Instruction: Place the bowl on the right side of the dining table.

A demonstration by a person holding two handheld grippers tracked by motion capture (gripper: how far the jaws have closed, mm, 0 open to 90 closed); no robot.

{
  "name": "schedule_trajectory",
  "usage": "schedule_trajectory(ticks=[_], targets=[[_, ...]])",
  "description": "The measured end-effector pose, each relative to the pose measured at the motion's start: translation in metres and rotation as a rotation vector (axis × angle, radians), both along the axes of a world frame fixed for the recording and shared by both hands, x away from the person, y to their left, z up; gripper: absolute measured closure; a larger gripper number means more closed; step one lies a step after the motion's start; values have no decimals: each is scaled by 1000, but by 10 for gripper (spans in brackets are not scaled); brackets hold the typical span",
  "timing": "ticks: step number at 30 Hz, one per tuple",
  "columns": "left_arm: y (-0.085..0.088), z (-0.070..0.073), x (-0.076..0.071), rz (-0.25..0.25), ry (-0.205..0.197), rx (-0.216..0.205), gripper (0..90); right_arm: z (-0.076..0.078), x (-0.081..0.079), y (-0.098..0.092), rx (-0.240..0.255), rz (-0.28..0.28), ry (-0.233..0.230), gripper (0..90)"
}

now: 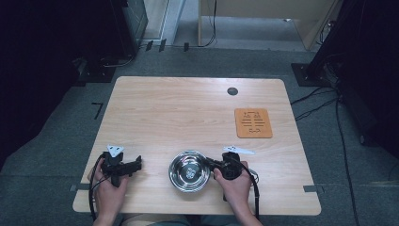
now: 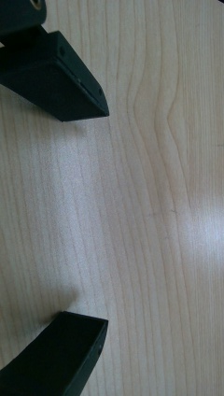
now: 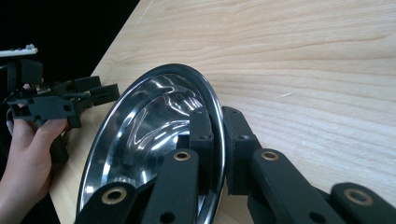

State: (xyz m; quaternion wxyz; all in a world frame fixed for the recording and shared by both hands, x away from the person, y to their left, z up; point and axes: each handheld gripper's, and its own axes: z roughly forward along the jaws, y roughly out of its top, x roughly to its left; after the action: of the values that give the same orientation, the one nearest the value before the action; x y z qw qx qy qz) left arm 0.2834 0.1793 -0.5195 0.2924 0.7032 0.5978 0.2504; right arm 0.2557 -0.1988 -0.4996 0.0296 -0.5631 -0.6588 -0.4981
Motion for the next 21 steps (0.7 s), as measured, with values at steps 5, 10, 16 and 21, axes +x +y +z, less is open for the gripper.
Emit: schedule_trajectory(ticks=[5,10,16,21], targets=[[0,0,0,0,0,0,12,1,1,-5,7,-12,-1,850],[0,0,0,0,-1,0,12,2,3,-12,17,-33,-1,850],[0,0,0,0,-1,-1,12,3,4,-18,23,-50,0,850],[0,0,0,0,-1,0,12,4,5,-23,30,-62,-2,850]])
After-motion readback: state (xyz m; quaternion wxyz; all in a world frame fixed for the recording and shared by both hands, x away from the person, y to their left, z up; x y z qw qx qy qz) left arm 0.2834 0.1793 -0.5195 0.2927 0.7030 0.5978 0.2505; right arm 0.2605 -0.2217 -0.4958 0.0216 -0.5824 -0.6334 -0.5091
